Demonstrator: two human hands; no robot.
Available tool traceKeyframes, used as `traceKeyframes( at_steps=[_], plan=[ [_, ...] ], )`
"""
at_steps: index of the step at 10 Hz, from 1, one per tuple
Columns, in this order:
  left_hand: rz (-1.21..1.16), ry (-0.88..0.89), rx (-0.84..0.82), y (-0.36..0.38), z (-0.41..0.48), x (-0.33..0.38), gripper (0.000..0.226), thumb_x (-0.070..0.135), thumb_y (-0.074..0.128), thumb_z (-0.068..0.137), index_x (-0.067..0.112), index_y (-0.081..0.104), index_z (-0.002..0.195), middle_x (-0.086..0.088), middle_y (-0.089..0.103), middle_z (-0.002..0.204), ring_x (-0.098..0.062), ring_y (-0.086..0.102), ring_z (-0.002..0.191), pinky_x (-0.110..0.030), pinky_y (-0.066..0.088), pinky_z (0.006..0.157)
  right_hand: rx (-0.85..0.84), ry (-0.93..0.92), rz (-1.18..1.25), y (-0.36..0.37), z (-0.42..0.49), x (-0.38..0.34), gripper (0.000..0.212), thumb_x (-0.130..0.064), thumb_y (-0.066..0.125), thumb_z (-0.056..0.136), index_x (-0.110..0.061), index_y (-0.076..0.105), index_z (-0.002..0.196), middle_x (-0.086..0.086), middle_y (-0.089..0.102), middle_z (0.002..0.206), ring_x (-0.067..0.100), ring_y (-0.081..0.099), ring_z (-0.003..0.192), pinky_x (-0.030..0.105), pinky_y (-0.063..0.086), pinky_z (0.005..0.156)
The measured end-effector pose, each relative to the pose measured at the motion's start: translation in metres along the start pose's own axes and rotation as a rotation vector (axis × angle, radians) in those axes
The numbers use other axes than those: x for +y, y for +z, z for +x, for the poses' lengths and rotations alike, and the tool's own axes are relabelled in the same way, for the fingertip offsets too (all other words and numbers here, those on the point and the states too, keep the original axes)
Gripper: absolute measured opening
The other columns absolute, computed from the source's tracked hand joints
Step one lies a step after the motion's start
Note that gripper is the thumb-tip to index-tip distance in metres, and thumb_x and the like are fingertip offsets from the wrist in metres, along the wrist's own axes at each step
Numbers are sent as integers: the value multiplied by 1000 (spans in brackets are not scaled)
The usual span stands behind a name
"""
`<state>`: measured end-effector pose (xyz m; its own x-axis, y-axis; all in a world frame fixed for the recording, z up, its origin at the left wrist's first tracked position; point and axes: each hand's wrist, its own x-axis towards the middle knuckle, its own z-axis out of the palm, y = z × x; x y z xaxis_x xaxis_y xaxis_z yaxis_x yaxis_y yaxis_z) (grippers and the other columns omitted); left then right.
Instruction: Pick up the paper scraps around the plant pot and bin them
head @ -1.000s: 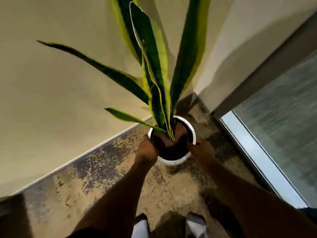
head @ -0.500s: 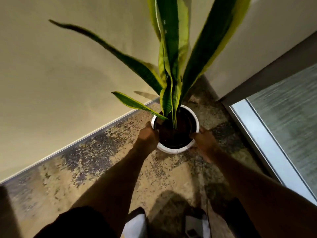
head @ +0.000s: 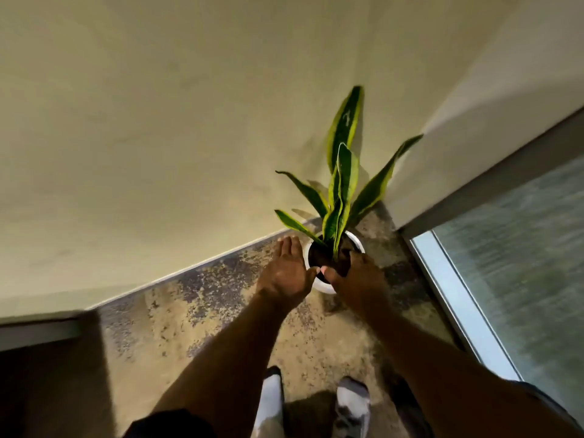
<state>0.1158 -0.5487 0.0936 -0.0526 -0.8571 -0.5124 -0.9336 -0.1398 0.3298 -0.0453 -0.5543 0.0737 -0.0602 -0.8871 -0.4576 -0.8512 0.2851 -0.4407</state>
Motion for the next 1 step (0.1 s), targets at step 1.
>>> traceKeyframes(
  at_steps=[1],
  plan=[
    [63, 52, 33, -50, -53, 19, 76, 50, 22, 100, -1, -2, 151, -19, -2, 160, -30, -3, 149, -37, 3, 121, 57, -95, -125, -34, -43, -27, 79, -67, 50, 79, -15, 43, 139, 15, 53, 134, 33, 52, 120, 41, 44, 99]
  ],
)
